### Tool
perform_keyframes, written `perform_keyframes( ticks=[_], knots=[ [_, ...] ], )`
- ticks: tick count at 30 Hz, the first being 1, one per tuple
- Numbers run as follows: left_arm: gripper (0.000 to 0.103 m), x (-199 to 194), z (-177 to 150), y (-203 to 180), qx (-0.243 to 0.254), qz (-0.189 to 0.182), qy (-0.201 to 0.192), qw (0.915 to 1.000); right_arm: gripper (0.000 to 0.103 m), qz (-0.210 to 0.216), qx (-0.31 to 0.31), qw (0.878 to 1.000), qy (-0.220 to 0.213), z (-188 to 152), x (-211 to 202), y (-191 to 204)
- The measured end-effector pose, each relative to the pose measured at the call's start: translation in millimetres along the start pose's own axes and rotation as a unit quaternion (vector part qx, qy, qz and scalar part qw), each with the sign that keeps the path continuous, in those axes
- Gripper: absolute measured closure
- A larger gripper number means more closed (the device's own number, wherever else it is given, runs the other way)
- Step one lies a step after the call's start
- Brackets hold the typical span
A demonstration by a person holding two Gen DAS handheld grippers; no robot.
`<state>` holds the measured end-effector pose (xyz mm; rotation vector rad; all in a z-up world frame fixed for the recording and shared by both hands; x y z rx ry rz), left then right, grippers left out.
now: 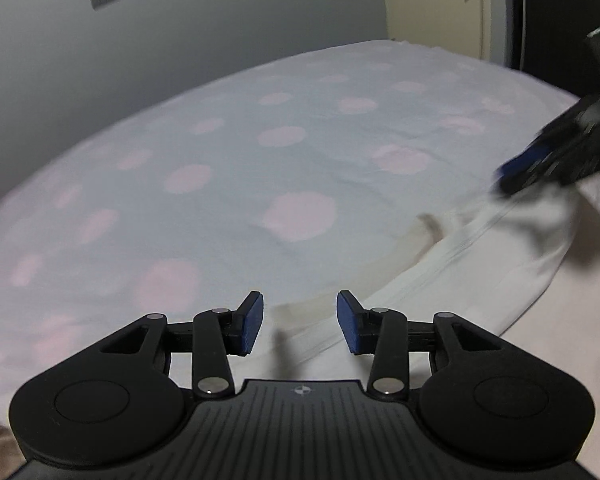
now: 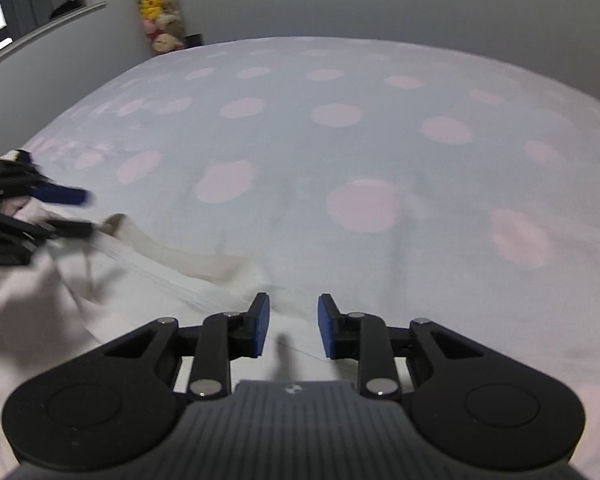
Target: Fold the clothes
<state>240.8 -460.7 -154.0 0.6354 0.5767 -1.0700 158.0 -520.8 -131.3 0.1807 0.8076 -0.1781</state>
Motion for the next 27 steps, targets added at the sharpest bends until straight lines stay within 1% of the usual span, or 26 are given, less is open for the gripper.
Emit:
perform_keyframes(
  ticks=[2,4,5,7,9,11,13,16,19,21,23,27],
  knots=[
    [0.063,-15,-9,26,-0.004,0.032,0.005,0.9995,0.072,-0.024,0.009,1.0,-0.001,-3,-15,-19],
    [0.06,-30,-19,54,-0.022,0.068,0.011,0.9974,0.072,-0.049,0.029,0.998,0.001,-9,-30,-41],
    [0.058,-37,-26,69,-0.041,0.087,0.014,0.9953,0.072,-0.06,0.039,0.997,0.002,-12,-35,-50],
    [0.056,-49,-39,96,-0.091,0.107,0.021,0.9898,0.072,-0.078,0.063,0.995,0.002,-19,-45,-69],
    [0.056,-56,-53,112,-0.143,0.099,0.034,0.9841,0.072,-0.09,0.085,0.992,0.004,-26,-53,-84],
    [0.056,-56,-65,121,-0.196,0.08,0.045,0.9763,0.072,-0.095,0.104,0.99,0.002,-31,-58,-93],
    [0.056,-55,-73,122,-0.217,0.075,0.047,0.9721,0.072,-0.097,0.124,0.988,0.002,-37,-62,-102],
    [0.056,-44,-80,118,-0.219,0.07,0.059,0.9714,0.072,-0.095,0.144,0.985,0.005,-43,-60,-108],
    [0.056,-36,-88,119,-0.226,0.065,0.07,0.9695,0.072,-0.068,0.172,0.983,0.005,-45,-52,-108],
    [0.056,-33,-91,119,-0.231,0.064,0.07,0.9684,0.072,-0.048,0.189,0.981,0.008,-47,-44,-107],
    [0.056,-31,-93,120,-0.235,0.063,0.07,0.9675,0.072,-0.039,0.194,0.98,0.009,-49,-38,-104],
    [0.056,-32,-95,120,-0.234,0.049,0.06,0.969,0.072,-0.019,0.195,0.981,0.01,-52,-32,-96]
  ],
)
Point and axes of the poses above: each gripper's, at about its wrist camera, not at the fingertips, and x roughly the way its jaws point, y to its left, z to its top, the point moved 6 cm from there along x, roughly the way its jaws point, and after that the axes turned 1 degree about -z, right-handed, at the moved point
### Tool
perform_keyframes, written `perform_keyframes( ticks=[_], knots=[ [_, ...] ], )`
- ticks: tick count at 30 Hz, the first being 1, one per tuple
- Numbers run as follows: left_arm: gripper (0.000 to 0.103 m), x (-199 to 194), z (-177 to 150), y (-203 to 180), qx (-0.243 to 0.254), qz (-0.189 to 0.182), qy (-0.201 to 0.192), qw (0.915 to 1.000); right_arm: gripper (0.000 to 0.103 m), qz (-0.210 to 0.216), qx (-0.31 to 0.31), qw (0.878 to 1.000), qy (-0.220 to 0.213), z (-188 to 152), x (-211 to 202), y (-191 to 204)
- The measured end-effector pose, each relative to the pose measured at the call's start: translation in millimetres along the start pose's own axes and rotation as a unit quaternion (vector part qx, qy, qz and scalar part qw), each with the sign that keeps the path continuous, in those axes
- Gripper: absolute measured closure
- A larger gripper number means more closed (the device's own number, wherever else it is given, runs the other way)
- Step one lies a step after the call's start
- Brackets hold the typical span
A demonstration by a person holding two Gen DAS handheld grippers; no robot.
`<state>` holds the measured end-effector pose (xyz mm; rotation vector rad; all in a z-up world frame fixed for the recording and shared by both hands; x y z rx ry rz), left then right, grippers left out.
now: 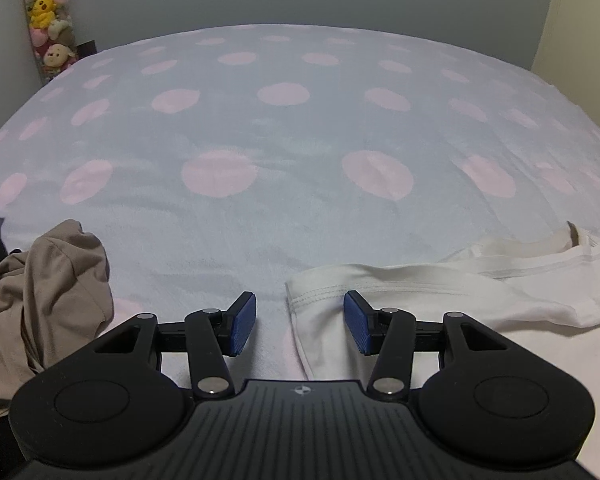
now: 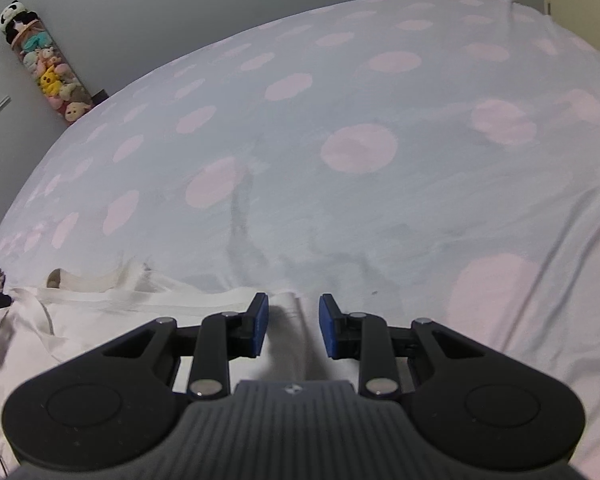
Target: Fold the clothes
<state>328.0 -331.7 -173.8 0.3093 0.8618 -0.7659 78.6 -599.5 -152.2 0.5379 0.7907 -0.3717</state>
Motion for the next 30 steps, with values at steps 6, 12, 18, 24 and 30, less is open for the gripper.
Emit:
perform_keyframes(
  ticks=[6,12,18,24,30],
  knots=[
    [0.056,-1,-5,8,-0.013,-0.023,-0.004,0.9996,0.076,0.011,0.003,1.0,0.018,-10,9,5],
    [0.087,9,-5,5,-0.047,-0.058,0.008,0.9972,0.091,0.008,0.001,1.0,0.016,-11,8,7],
    [0.101,-13,10,2,-0.053,-0.092,-0.018,0.9942,0.095,0.0,-0.012,1.0,-0.003,-3,-7,13],
    [0.102,-37,23,22,-0.067,-0.107,-0.012,0.9919,0.098,-0.023,0.023,0.999,-0.029,6,-23,-3],
    [0.102,-27,20,9,-0.007,-0.048,-0.004,0.9988,0.098,-0.04,0.02,0.997,-0.061,13,-23,4]
  ],
)
Point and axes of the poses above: each gripper's, at about its wrist camera, not at the fingertips, and x roughly the way its jaws point, y to its left, z to its top, the point moved 6 cm from there along x, roughly the way its jaws point, and after that the axes turned 1 degree about -z, right-handed, at the moved point
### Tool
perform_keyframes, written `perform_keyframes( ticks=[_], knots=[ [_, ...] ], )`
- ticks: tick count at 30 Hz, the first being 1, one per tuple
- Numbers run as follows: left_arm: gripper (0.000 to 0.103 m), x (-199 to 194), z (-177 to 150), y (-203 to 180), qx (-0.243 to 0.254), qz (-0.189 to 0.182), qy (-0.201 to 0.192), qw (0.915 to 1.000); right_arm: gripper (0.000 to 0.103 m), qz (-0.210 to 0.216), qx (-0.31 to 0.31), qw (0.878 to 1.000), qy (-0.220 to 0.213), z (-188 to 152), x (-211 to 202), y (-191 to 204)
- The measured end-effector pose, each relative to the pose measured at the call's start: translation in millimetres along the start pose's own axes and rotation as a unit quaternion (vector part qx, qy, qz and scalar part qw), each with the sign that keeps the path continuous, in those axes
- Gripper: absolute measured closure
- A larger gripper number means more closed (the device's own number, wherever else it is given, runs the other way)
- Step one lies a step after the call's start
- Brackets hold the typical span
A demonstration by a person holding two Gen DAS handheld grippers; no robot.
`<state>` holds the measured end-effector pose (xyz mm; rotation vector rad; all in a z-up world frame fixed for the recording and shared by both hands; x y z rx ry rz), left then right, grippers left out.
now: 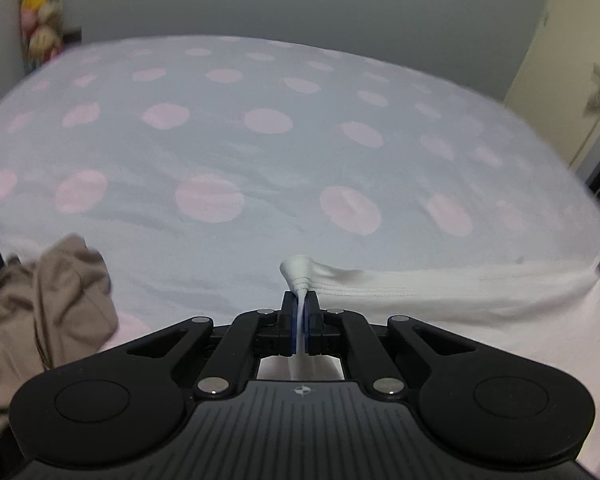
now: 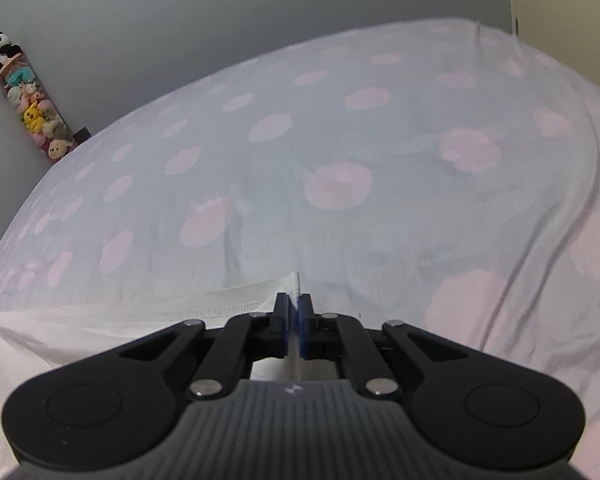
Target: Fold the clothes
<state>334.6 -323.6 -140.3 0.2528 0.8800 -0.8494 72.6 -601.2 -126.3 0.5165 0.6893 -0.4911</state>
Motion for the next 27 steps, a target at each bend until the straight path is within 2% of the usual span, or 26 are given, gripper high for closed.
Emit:
perform_keyframes(
  ticks=[2,5,8,10,13,16,19,22,27],
  knots=[
    [0.102,11,-6,-2,0.007,0.017,0.018,0.9997,0.098,-0.005,-0.005,1.0,0.0,1,6,2],
    [0.101,29,-12,6,-0.027,0.028,0.035,0.9986,0.098,-0.011,0.003,1.0,0.008,0,21,1],
    [0.098,41,-19,9,-0.028,0.049,0.043,0.9975,0.097,-0.022,0.007,0.999,0.022,-5,37,-1],
    [0.095,44,-22,10,-0.027,0.06,0.043,0.9969,0.089,-0.022,0.011,0.999,0.033,-10,44,-3],
    [0.087,38,-23,13,-0.036,0.063,0.029,0.9969,0.077,-0.025,0.012,0.999,0.016,-9,36,-3],
    [0.082,18,-25,12,-0.032,0.085,-0.001,0.9958,0.077,-0.017,-0.027,0.999,-0.017,-7,15,12],
    [0.082,-1,-30,0,-0.018,0.093,-0.018,0.9953,0.077,0.013,-0.076,0.997,-0.02,-19,-2,42],
    [0.082,-10,-37,-28,0.019,0.075,-0.012,0.9969,0.081,0.035,-0.114,0.993,0.001,-42,-6,70],
    [0.083,-6,-50,-90,0.067,-0.002,0.003,0.9978,0.082,0.045,-0.164,0.985,0.035,-80,3,103]
  ],
)
Point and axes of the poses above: each gripper's, at about its wrist camera, not at the fingertips, and x roughly the way its jaws point, y to its left, z to its top, the point moved 6 cm from there along x, roughly the way its jaws point, and after that the axes turned 1 degree about -z, right-handed, at the moved point
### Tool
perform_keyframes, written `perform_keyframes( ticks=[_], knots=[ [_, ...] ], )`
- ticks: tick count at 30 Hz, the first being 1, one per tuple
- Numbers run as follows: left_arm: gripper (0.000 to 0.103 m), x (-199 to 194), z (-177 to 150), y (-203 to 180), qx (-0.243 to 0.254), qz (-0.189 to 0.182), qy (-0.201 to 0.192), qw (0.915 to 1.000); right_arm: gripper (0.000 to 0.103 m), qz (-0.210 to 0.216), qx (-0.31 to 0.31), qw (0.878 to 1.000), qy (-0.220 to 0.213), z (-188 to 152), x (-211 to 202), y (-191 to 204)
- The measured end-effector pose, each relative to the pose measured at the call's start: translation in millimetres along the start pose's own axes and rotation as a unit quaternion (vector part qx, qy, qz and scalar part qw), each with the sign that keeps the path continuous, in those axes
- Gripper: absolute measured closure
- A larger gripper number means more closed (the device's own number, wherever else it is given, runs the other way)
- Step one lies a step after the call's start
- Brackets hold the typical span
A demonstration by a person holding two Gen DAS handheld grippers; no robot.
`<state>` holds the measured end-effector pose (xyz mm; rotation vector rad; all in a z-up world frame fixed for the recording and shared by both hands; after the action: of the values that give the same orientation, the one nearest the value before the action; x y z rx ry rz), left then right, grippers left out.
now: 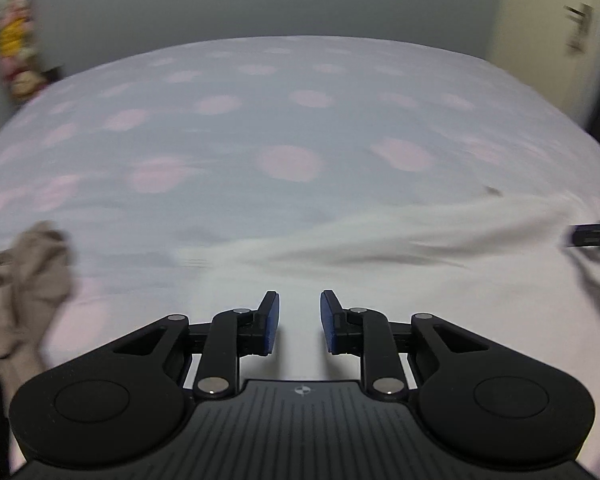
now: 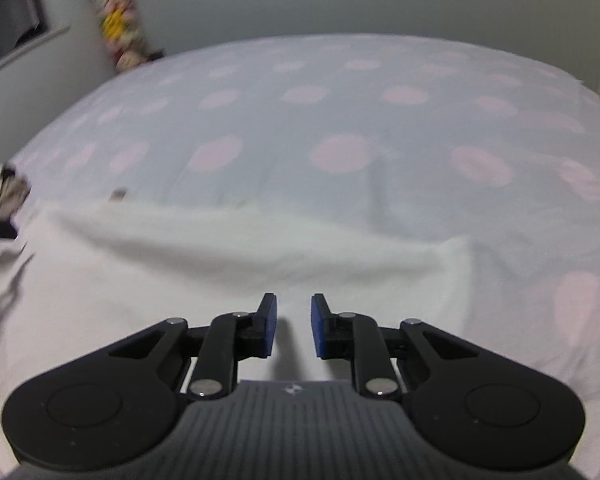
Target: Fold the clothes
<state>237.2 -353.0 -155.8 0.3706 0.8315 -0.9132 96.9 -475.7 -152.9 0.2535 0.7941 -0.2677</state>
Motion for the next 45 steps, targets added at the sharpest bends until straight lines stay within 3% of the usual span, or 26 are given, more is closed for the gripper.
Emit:
perform_keyframes(
  ticks=[6,11,18,20,26,29,32,33,34,36,39,42,45],
  knots=[
    [0.083,49,-4,-79,0.046,-0.071,0.026,0.9961,0.081,-0.008,-0.022,1.0,0.007,-8,27,16],
    [0.083,87,11,-112,0.041,-0.074,0.0,0.9964,0.083,-0.013,-0.025,0.999,-0.025,10,48,13],
    [0.084,110,42,-102,-0.051,-0.068,-0.042,0.9955,0.083,-0.015,-0.003,0.998,-0.06,46,73,3],
    [0.084,105,46,-98,-0.062,-0.067,-0.052,0.9945,0.077,-0.026,0.007,0.997,-0.075,53,66,-4],
    [0.083,82,34,-84,-0.031,-0.036,-0.035,0.9983,0.075,-0.012,0.026,0.997,-0.07,59,40,-37],
    [0.083,68,20,-75,-0.024,-0.018,-0.019,0.9994,0.06,-0.014,0.001,0.999,-0.05,51,36,-45],
    [0.083,52,6,-68,-0.026,-0.007,-0.011,0.9996,0.06,-0.021,-0.014,0.999,-0.027,42,44,-47],
    [0.083,47,1,-66,-0.028,-0.005,-0.009,0.9996,0.06,-0.014,-0.009,0.999,-0.03,42,45,-47],
    [0.083,41,-4,-65,-0.029,-0.002,-0.007,0.9995,0.071,-0.008,-0.005,0.999,-0.032,41,47,-47],
    [0.083,31,-14,-61,-0.031,0.003,-0.004,0.9995,0.101,0.01,0.0,1.0,-0.028,42,50,-44],
    [0.083,17,-27,-57,-0.029,0.015,0.0,0.9995,0.101,-0.002,-0.024,0.998,-0.059,44,38,-36],
    [0.083,2,-41,-52,-0.028,0.026,0.001,0.9993,0.101,-0.015,-0.009,0.994,-0.107,46,18,-40],
    [0.083,-11,-54,-46,-0.033,0.039,0.007,0.9987,0.096,-0.027,-0.024,0.996,-0.084,41,25,-39]
  ],
)
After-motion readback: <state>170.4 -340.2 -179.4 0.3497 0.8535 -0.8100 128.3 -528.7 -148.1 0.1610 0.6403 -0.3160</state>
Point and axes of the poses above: each gripper's, at about its wrist camera, not at the fingertips, and x roughly the way its jaws point, y to its left, z to its top, the point moved 6 cm from there along x, roughly the way its jaws point, and after that the axes turned 1 degree about -z, right-handed, at the moved point
